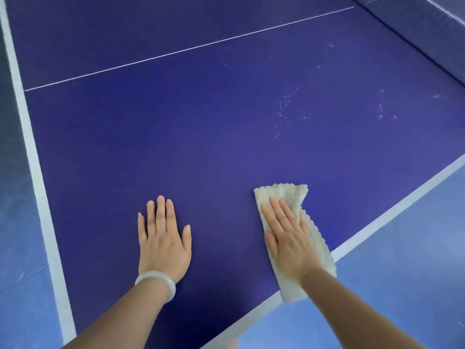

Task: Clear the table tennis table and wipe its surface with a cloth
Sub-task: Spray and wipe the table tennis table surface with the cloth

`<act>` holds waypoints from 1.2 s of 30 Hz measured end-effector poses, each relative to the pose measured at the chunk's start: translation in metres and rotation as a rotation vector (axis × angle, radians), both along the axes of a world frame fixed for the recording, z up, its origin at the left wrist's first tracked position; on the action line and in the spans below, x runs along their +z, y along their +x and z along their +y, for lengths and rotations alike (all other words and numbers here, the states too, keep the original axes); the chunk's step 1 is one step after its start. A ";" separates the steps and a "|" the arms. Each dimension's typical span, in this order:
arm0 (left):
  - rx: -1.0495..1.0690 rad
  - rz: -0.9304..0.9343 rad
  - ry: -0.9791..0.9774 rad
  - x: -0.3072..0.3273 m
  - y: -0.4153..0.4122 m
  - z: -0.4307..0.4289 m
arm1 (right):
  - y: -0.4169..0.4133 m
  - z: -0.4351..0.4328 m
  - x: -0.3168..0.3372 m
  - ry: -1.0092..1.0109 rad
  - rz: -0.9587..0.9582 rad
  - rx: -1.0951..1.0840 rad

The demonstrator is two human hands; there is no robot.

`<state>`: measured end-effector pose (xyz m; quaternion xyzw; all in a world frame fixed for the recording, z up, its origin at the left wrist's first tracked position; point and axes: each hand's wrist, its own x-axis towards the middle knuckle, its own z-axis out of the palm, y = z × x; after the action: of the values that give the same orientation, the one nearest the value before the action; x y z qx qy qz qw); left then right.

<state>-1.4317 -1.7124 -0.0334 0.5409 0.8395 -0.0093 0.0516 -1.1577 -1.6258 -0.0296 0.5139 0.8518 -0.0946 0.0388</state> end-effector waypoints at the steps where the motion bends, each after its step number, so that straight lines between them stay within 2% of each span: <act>1: -0.001 -0.001 0.006 -0.001 0.000 0.000 | 0.014 0.014 0.001 -0.005 -0.025 -0.067; 3: 0.007 -0.002 0.028 -0.003 -0.002 -0.001 | 0.034 0.038 0.003 0.005 -0.058 -0.085; 7: 0.007 -0.004 0.036 -0.005 -0.002 -0.001 | 0.057 0.067 0.002 -0.008 -0.082 0.022; 13: 0.072 -0.035 0.088 0.002 0.008 0.010 | 0.065 0.075 0.003 -0.016 -0.021 0.033; 18: 0.015 -0.105 0.124 0.017 0.081 0.074 | 0.072 0.088 0.005 -0.015 0.003 0.083; 21: 0.168 -0.143 0.071 0.012 0.131 0.109 | 0.081 0.106 0.005 -0.025 0.018 0.124; 23: 0.260 -0.141 0.051 0.006 0.147 0.119 | 0.089 0.123 0.002 -0.022 0.029 0.055; 26: 0.291 -0.086 0.048 0.002 0.155 0.120 | 0.107 0.141 -0.001 -0.034 0.025 -0.059; 28: 0.302 -0.063 0.045 0.001 0.157 0.121 | 0.116 0.138 -0.001 -0.037 0.031 -0.052; 30: 0.320 -0.045 0.043 0.000 0.158 0.122 | 0.115 0.121 0.001 -0.023 0.067 0.072; 33: 0.323 -0.019 0.042 -0.002 0.158 0.122 | 0.096 0.103 0.003 0.009 0.069 0.391; 36: 0.329 -0.008 0.039 -0.003 0.158 0.124 | 0.047 0.130 0.000 -0.027 0.036 0.511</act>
<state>-1.2736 -1.5888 -0.0360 0.3968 0.9166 0.0175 0.0453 -1.1111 -1.4963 -0.0299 0.2798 0.9531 -0.1022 0.0529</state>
